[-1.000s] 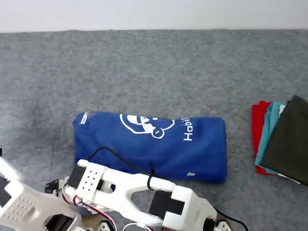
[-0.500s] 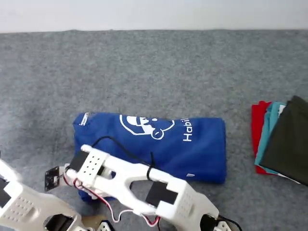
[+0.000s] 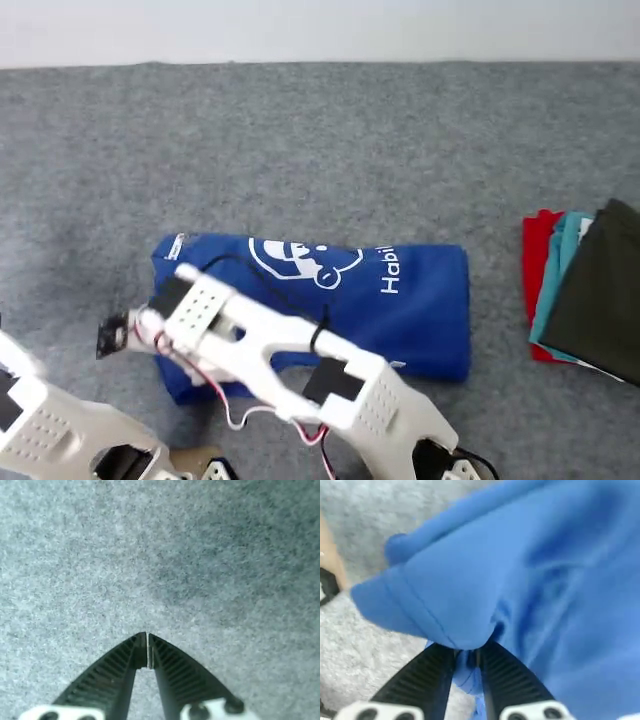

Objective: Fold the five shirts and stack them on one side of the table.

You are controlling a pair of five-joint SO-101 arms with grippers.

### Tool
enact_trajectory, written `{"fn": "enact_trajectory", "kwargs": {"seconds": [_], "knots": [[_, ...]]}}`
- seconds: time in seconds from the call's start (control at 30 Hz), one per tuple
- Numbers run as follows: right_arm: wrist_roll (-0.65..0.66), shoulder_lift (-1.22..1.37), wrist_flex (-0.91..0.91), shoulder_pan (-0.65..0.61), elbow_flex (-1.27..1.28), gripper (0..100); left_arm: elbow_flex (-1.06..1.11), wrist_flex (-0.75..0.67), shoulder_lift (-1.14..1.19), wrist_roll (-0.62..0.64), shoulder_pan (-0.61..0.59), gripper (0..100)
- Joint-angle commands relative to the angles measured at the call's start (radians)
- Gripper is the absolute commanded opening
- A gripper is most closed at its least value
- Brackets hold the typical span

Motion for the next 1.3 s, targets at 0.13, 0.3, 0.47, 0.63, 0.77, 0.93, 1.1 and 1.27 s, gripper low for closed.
{"fn": "enact_trajectory", "kwargs": {"seconds": [0.13, 0.3, 0.47, 0.63, 0.77, 0.93, 1.1, 1.27], "knots": [[0.003, -0.056, 0.03, 0.15, -0.149, 1.1, -0.042, -0.015, -0.015, -0.008, 0.017, 1], [0.0, -0.054, 0.025, 0.203, -0.183, 1.1, -0.045, -0.012, -0.015, -0.008, 0.038, 1], [-0.028, -0.054, 0.008, 0.263, -0.186, 4.3, -0.048, -0.011, -0.015, -0.006, 0.057, 1], [-0.129, -0.054, -0.027, 0.332, -0.184, 20.3, -0.048, -0.009, -0.015, -0.006, 0.061, 1], [-0.147, -0.054, -0.059, 0.392, -0.184, 21.4, -0.048, -0.009, -0.015, -0.006, 0.061, 1], [-0.147, -0.07, -0.01, 0.377, -0.198, 14.9, -0.048, -0.009, -0.015, -0.006, 0.061, 1], [-0.147, -0.073, 0.088, 0.285, -0.293, 0.5, -0.048, -0.009, -0.015, -0.006, 0.061, 1], [-0.147, -0.053, 0.142, 0.22, -0.384, 0.9, -0.048, -0.008, -0.015, -0.006, 0.061, 1]]}}
